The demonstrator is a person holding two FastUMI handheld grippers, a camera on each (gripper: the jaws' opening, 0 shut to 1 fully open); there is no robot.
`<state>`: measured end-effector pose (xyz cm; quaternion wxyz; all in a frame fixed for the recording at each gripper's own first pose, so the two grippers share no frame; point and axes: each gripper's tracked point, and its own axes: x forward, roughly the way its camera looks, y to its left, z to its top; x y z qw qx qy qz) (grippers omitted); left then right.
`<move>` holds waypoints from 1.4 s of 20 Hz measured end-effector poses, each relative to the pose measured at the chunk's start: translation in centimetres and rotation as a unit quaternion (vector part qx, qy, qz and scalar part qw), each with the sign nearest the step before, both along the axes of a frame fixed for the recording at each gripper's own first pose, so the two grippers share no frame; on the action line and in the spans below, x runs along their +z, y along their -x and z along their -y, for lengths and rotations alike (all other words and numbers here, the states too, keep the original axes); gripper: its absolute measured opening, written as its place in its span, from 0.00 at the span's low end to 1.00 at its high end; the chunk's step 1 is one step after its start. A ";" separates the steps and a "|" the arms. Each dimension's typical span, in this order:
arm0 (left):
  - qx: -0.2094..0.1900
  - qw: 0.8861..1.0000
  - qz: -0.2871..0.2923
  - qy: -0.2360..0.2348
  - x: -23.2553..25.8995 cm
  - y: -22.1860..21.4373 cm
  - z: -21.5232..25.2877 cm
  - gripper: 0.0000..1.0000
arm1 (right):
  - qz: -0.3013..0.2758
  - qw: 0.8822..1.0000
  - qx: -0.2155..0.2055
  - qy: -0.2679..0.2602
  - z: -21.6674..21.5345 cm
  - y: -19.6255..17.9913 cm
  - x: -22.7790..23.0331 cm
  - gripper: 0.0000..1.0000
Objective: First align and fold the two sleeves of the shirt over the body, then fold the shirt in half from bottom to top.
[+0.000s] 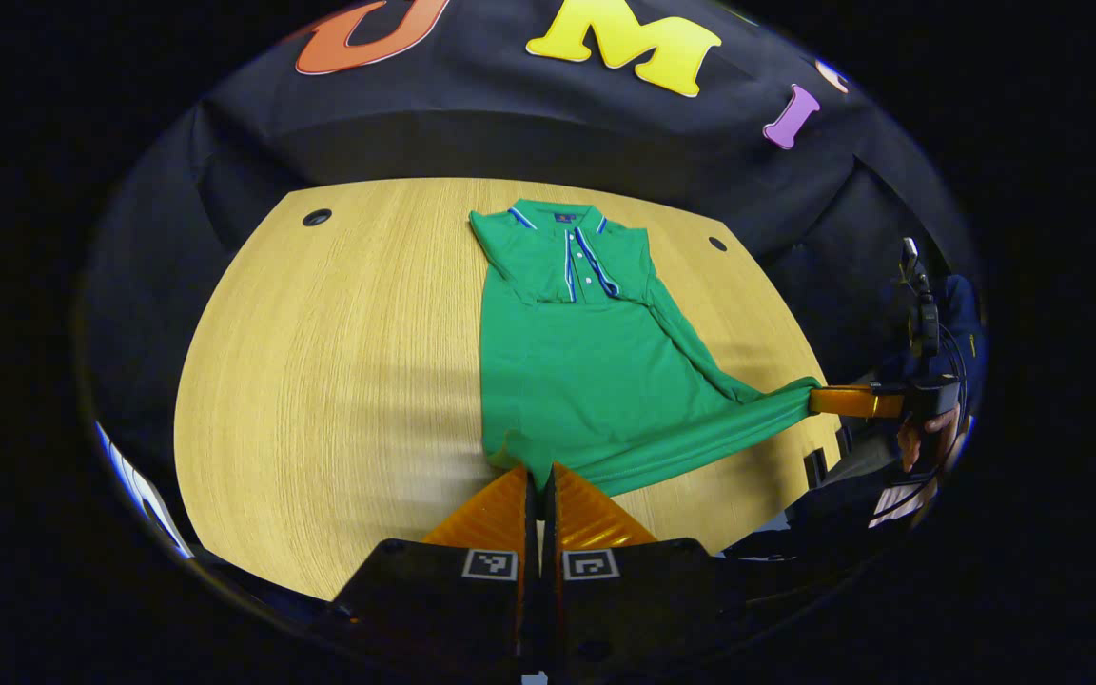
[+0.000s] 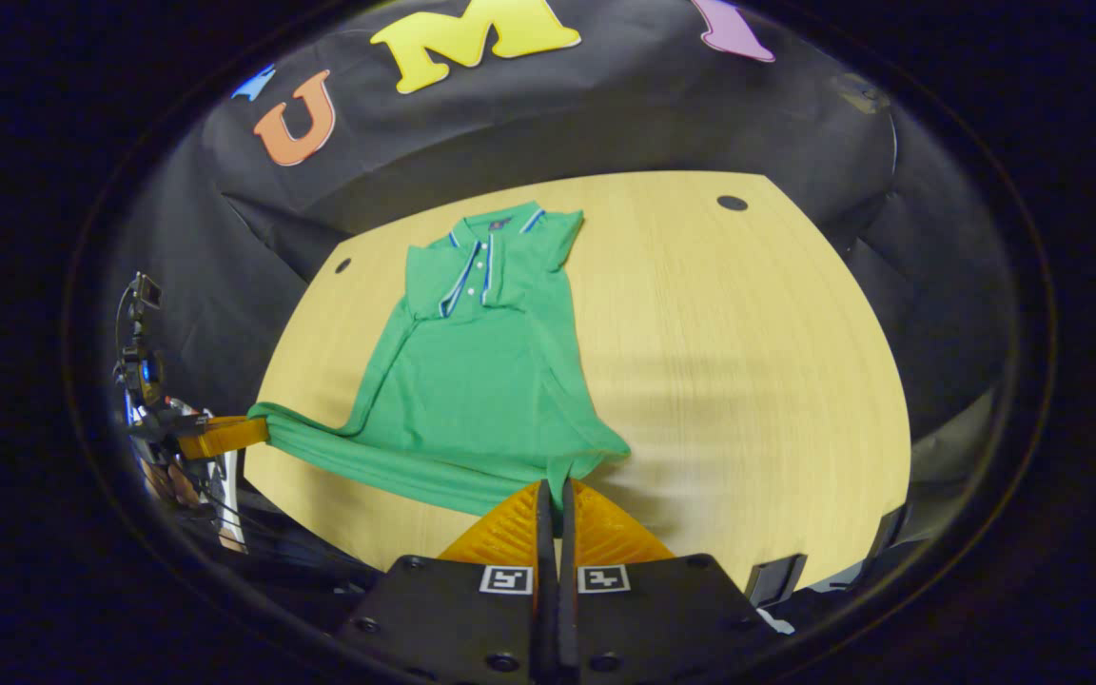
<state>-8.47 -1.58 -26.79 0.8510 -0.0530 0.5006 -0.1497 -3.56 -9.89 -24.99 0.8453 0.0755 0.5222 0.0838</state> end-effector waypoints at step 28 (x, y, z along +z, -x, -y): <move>0.057 0.984 0.168 0.015 4.2 -29.3 -2.5 0.03 | 0.174 0.984 0.029 0.026 -3.9 -28.4 6.8 0.00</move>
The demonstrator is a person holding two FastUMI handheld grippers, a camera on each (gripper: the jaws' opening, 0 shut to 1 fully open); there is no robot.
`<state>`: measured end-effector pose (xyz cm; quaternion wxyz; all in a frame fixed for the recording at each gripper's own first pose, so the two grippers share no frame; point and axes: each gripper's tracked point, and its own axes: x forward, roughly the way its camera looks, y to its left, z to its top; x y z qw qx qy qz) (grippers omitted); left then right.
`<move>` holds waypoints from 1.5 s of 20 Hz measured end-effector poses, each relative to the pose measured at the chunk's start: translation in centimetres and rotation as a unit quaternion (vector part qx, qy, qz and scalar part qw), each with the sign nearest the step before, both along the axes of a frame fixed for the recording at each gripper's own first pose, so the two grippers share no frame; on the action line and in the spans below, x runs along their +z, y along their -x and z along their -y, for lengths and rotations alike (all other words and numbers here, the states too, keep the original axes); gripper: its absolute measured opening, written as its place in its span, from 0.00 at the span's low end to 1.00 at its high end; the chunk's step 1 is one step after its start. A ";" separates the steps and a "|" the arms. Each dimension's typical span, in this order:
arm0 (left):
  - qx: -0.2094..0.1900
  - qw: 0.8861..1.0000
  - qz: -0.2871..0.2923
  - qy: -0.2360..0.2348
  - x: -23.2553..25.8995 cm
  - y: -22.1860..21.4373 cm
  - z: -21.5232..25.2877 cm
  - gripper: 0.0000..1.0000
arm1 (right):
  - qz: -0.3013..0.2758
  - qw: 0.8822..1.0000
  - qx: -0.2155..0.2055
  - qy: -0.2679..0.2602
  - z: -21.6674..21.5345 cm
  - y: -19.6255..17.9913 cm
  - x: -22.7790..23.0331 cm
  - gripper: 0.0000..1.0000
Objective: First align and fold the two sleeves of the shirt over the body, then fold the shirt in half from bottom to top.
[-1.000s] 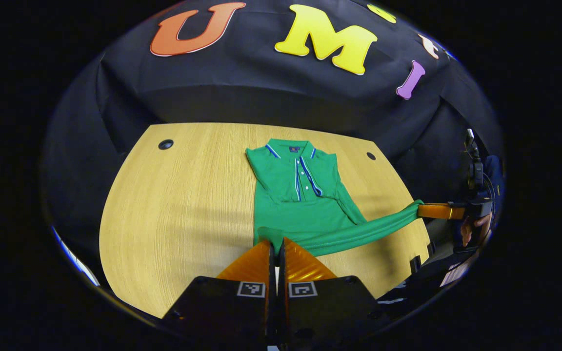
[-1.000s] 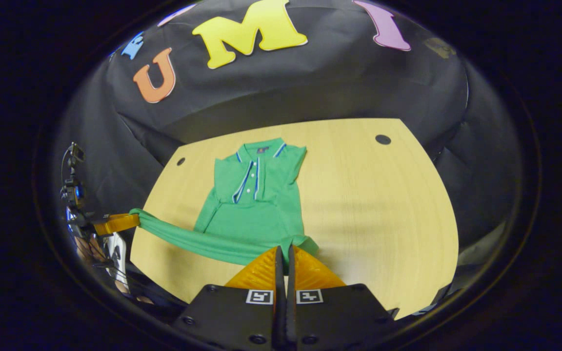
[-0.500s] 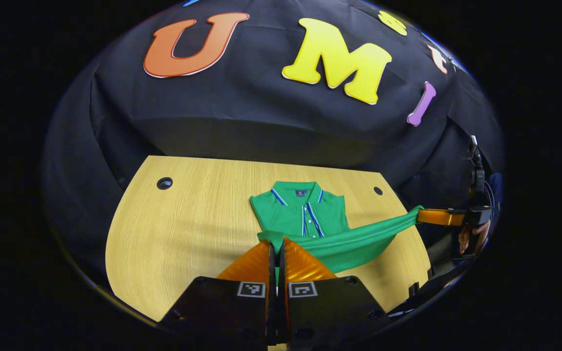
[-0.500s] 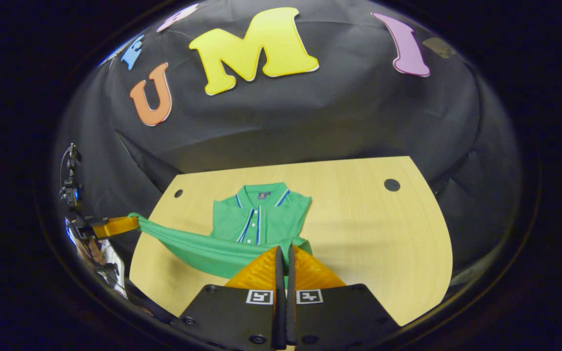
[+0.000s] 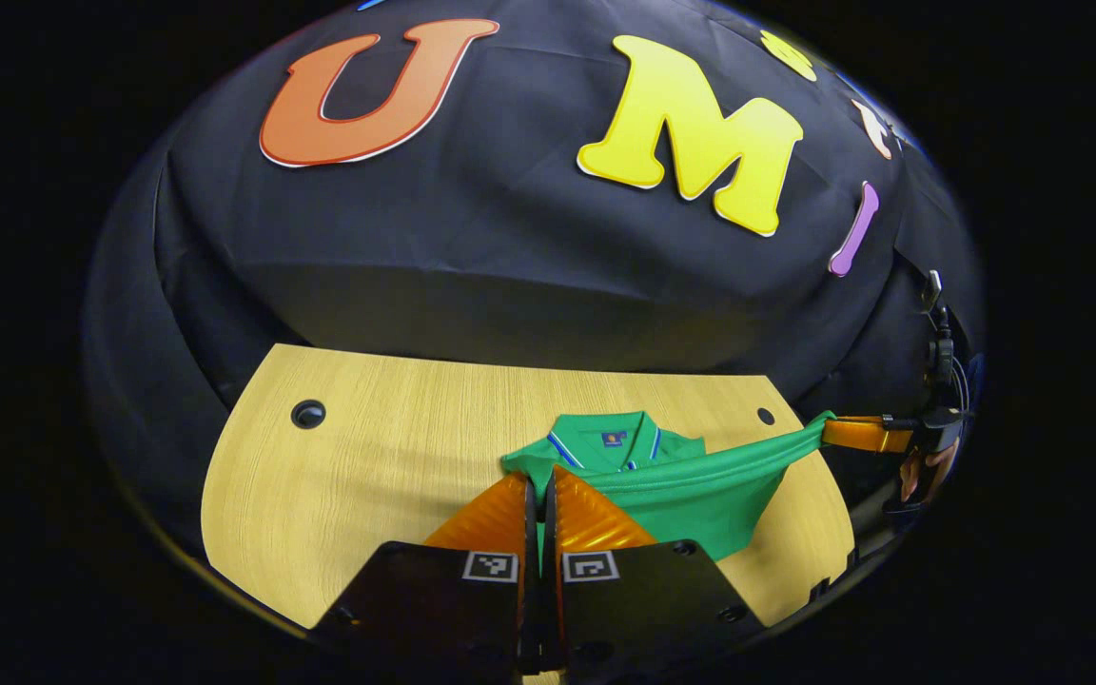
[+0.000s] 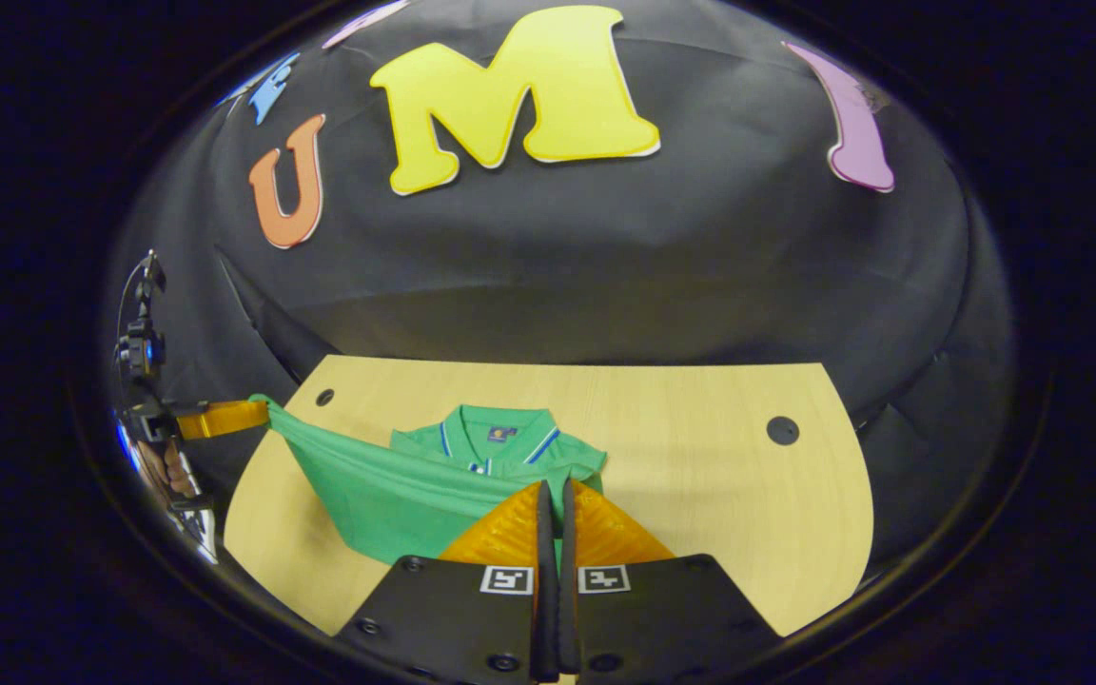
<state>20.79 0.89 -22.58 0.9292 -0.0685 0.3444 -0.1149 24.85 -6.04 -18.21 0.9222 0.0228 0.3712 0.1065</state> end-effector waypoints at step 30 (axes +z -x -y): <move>0.110 0.991 0.035 -0.063 -14.4 -11.6 0.1 0.77 | 0.080 0.996 -0.014 0.045 -0.7 -12.3 -14.5 0.54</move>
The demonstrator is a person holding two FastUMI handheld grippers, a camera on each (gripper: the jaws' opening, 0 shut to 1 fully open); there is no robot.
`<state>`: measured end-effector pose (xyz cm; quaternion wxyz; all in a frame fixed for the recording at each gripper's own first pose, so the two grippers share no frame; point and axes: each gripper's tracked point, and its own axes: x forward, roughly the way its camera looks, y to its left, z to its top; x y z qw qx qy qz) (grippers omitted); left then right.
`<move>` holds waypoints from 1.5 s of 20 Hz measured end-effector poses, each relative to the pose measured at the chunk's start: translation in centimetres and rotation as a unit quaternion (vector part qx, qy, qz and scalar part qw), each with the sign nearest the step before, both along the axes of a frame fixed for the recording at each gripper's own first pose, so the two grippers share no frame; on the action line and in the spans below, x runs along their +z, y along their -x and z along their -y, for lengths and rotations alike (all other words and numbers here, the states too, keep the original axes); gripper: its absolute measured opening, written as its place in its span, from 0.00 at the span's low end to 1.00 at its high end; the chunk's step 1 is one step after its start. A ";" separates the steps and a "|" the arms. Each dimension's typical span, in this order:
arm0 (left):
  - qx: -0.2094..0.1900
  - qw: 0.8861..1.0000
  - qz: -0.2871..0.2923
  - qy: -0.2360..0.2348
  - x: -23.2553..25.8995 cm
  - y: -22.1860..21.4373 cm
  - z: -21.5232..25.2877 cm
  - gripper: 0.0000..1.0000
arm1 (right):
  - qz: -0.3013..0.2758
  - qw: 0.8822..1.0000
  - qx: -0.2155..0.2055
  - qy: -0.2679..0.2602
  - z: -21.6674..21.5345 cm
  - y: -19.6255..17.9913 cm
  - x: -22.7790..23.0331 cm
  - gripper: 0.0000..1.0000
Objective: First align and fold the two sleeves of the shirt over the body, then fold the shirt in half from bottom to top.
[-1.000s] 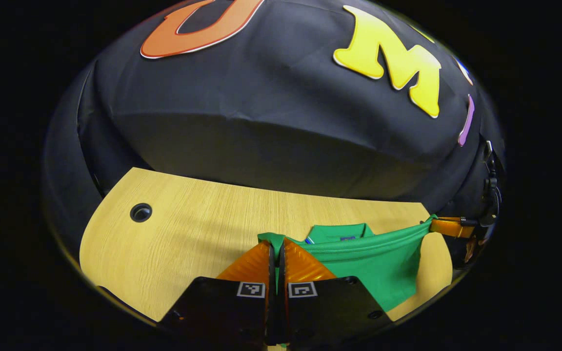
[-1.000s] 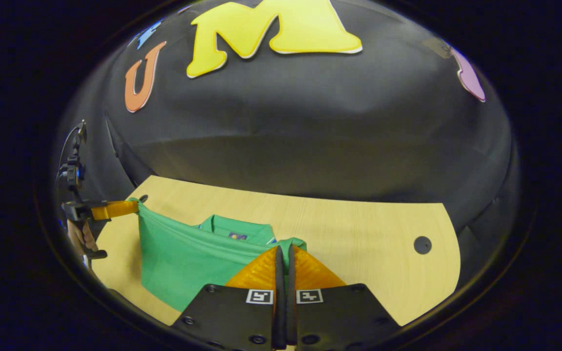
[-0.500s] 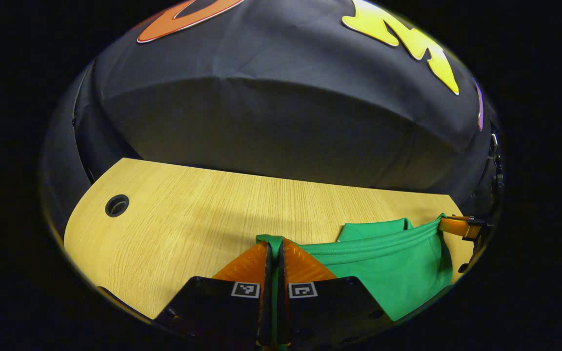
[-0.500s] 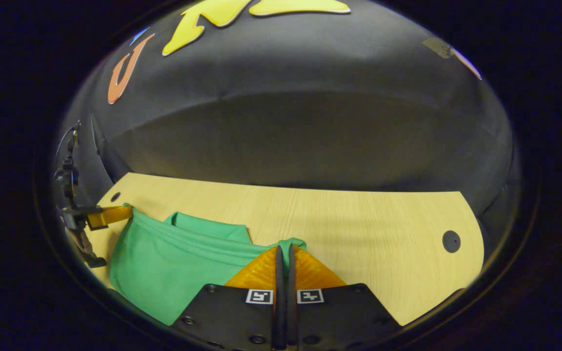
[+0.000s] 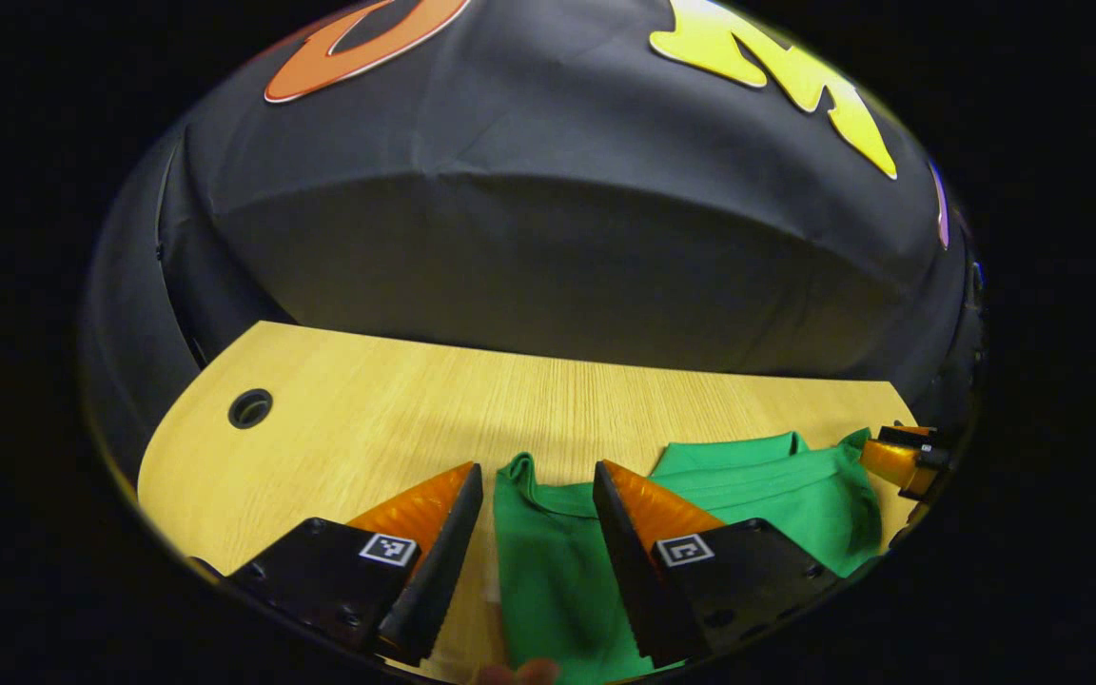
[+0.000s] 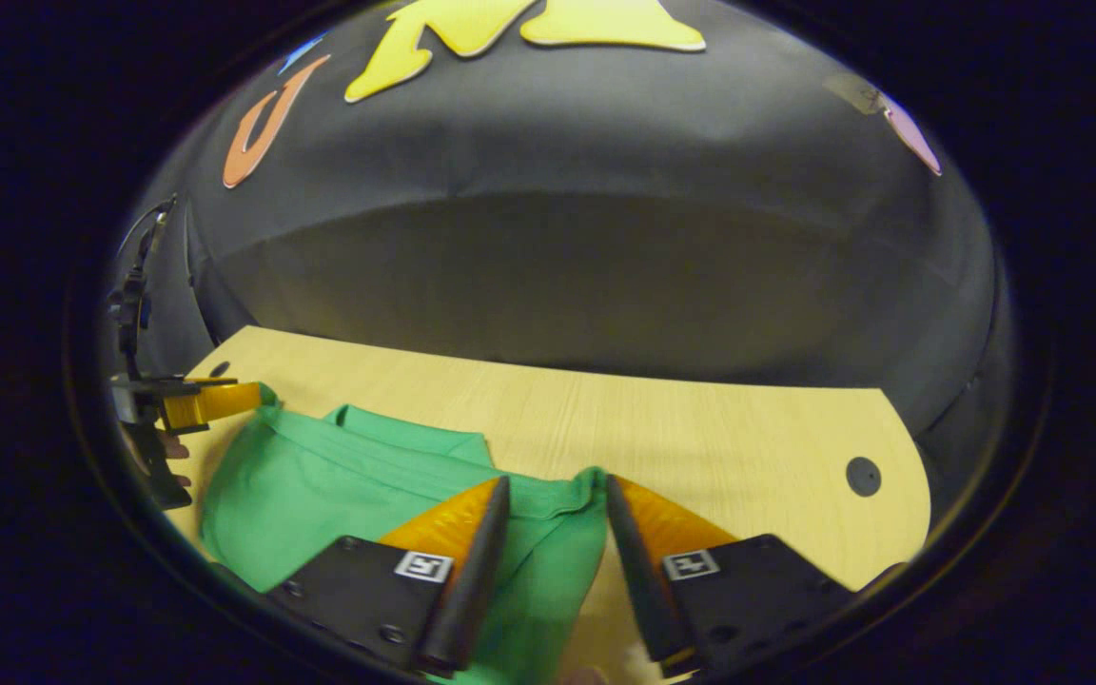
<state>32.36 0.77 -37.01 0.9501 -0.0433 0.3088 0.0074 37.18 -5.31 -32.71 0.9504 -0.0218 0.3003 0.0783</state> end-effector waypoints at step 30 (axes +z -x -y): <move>0.003 0.953 0.302 -0.017 39.1 30.6 7.2 0.98 | 0.328 0.942 -0.074 -0.006 -0.2 36.3 35.5 0.89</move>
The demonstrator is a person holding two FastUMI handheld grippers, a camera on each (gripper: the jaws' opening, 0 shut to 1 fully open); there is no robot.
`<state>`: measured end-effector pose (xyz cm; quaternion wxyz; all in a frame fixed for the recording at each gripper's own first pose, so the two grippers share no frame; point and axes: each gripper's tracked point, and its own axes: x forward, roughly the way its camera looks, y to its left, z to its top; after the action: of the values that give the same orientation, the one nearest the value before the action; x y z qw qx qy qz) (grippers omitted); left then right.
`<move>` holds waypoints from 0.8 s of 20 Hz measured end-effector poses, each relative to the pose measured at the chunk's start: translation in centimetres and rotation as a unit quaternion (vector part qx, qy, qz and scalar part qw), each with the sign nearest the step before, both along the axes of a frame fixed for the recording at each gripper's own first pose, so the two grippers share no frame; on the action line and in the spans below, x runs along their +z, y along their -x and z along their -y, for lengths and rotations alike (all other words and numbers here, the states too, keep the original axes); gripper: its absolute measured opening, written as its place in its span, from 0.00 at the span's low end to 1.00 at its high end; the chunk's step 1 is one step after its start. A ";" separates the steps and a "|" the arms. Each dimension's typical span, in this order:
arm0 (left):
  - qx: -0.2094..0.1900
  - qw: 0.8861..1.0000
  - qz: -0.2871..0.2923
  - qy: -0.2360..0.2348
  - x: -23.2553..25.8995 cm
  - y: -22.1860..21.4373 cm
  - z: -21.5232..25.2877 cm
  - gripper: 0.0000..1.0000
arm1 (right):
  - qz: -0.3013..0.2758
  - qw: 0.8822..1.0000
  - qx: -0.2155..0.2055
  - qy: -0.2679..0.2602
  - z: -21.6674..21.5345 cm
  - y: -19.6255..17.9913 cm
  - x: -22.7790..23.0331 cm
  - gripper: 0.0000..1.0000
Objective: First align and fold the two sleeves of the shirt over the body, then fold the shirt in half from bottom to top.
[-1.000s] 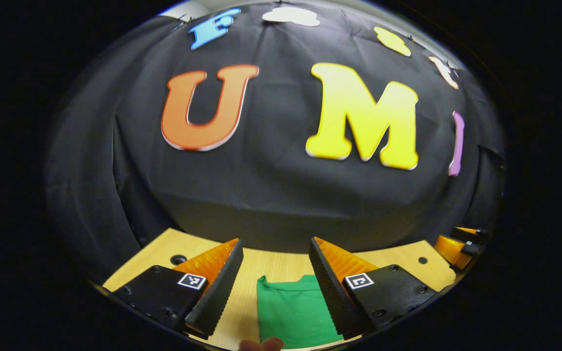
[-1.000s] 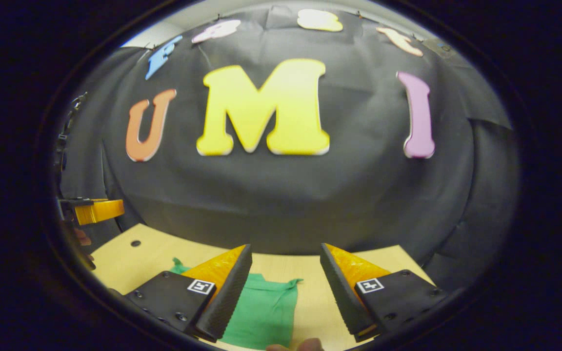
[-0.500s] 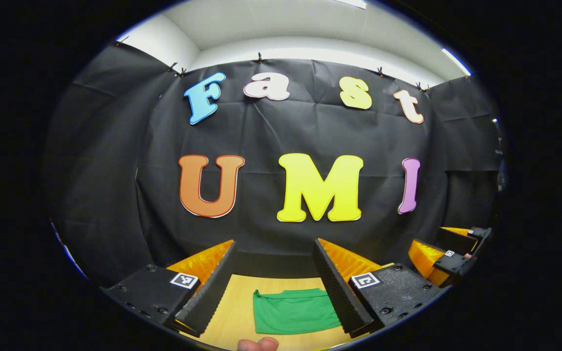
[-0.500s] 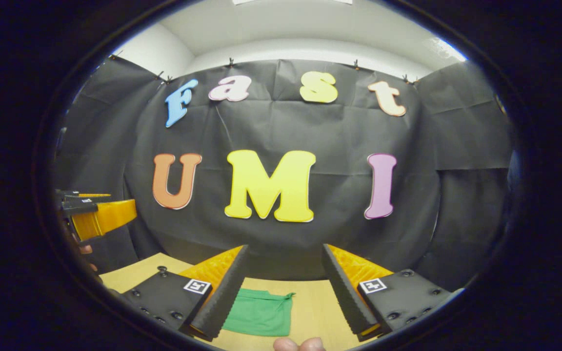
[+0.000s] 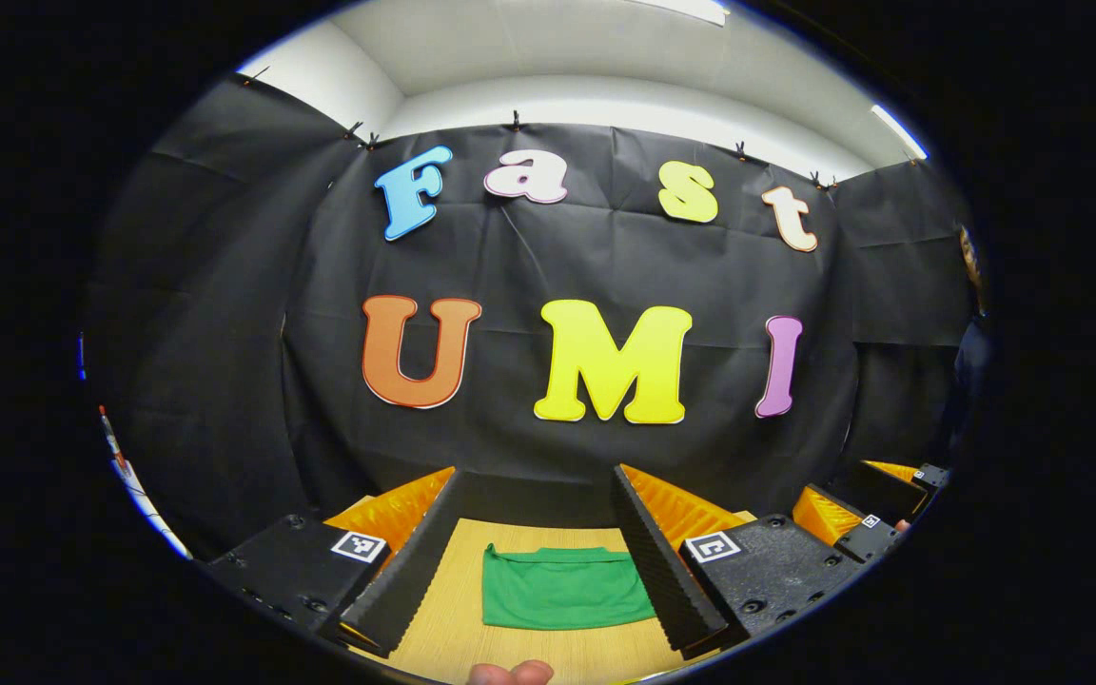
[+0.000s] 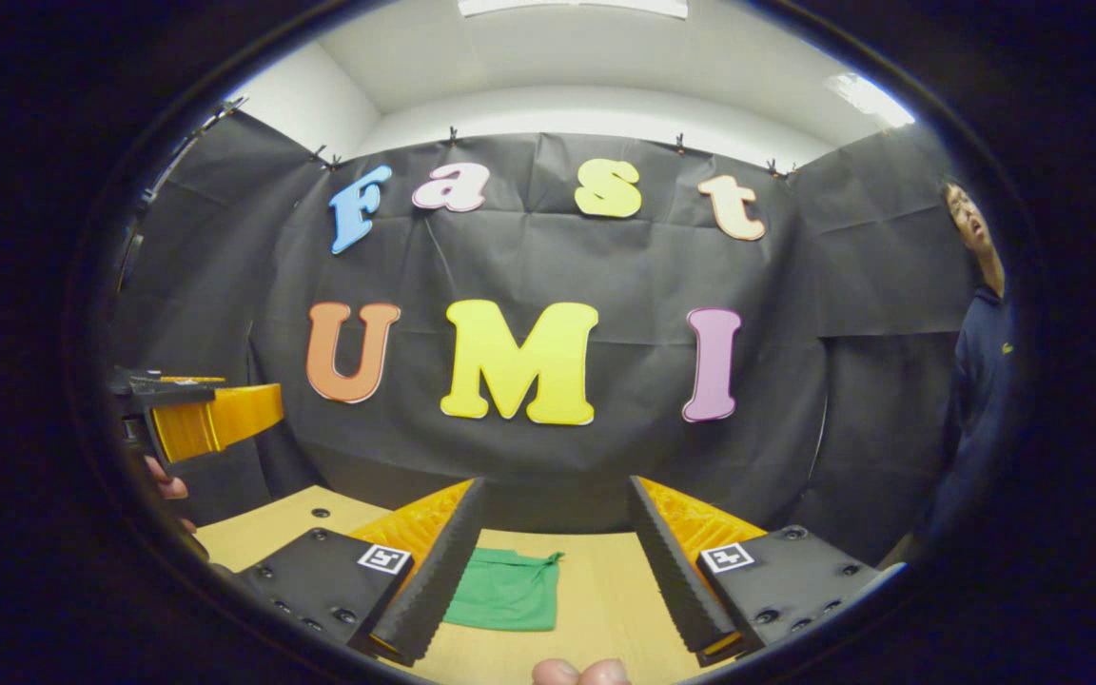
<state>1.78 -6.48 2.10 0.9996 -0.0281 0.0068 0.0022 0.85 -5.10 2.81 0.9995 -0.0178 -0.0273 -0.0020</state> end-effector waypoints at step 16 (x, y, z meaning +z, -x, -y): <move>0.013 1.000 -0.002 -0.017 -0.2 0.7 -1.2 0.98 | 0.002 0.999 0.035 -0.011 -3.5 -0.9 0.4 0.94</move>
<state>1.11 -5.31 1.87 0.9998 -0.0110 0.0084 0.0158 1.79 -1.56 3.24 0.9990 -0.0063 -0.0299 0.0327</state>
